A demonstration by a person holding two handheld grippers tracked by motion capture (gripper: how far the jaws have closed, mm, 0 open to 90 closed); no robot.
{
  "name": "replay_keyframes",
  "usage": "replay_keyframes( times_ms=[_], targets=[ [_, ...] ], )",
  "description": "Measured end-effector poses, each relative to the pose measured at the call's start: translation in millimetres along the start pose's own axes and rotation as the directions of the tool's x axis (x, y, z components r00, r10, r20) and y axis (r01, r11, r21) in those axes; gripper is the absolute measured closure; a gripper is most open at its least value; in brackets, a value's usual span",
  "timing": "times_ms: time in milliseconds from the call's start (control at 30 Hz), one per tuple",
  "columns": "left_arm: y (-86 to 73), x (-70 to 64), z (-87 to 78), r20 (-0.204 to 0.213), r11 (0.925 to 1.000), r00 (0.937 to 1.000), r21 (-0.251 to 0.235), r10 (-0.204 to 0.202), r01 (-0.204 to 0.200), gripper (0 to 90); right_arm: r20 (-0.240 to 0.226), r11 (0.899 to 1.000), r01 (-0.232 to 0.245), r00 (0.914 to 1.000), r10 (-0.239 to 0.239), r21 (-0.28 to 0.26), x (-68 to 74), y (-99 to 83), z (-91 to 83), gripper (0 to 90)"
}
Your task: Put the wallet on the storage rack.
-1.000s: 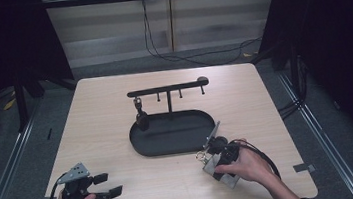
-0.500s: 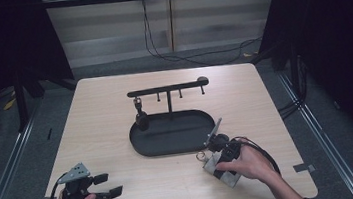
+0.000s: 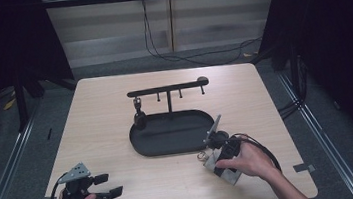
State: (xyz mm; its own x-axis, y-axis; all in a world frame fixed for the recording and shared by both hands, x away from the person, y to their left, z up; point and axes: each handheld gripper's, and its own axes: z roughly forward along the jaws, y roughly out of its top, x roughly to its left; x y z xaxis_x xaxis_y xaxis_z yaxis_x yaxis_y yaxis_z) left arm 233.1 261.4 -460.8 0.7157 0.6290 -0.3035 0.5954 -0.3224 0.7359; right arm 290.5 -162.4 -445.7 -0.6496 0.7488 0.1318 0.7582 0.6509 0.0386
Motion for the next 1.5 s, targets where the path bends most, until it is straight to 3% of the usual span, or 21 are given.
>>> replay_keyframes(
  times_ms=[567,833,1100,1333,1500],
  targets=[
    [0.1,0.5,0.9,-0.002,1.0000,1.0000,0.004,-0.008,0.008,22.2,0.033,1.000,-0.021,0.9992,0.021,-0.004,-3.8,4.9,-19.8,34.5],
    [0.4,0.5,1.0,-0.003,1.0000,1.0000,0.008,-0.002,0.002,22.2,0.056,0.999,-0.029,0.9980,0.030,-0.017,-6.2,4.7,-39.1,34.5],
    [1.0,-2.6,0.2,0.000,0.9999,0.9999,0.003,0.011,-0.011,22.2,0.066,0.999,-0.040,0.9970,0.041,-0.018,-9.7,5.2,-47.3,34.5],
    [0.9,-1.3,0.3,0.000,1.0000,1.0000,0.006,0.006,-0.006,22.2,0.102,0.999,-0.044,0.9938,0.043,0.006,-15.4,14.1,-56.1,34.5],
    [1.0,-2.3,0.8,0.003,0.9999,0.9999,0.011,0.012,-0.012,22.2,0.103,0.998,-0.055,0.9932,0.055,0.001,-17.4,19.2,-61.6,34.5]
  ],
)
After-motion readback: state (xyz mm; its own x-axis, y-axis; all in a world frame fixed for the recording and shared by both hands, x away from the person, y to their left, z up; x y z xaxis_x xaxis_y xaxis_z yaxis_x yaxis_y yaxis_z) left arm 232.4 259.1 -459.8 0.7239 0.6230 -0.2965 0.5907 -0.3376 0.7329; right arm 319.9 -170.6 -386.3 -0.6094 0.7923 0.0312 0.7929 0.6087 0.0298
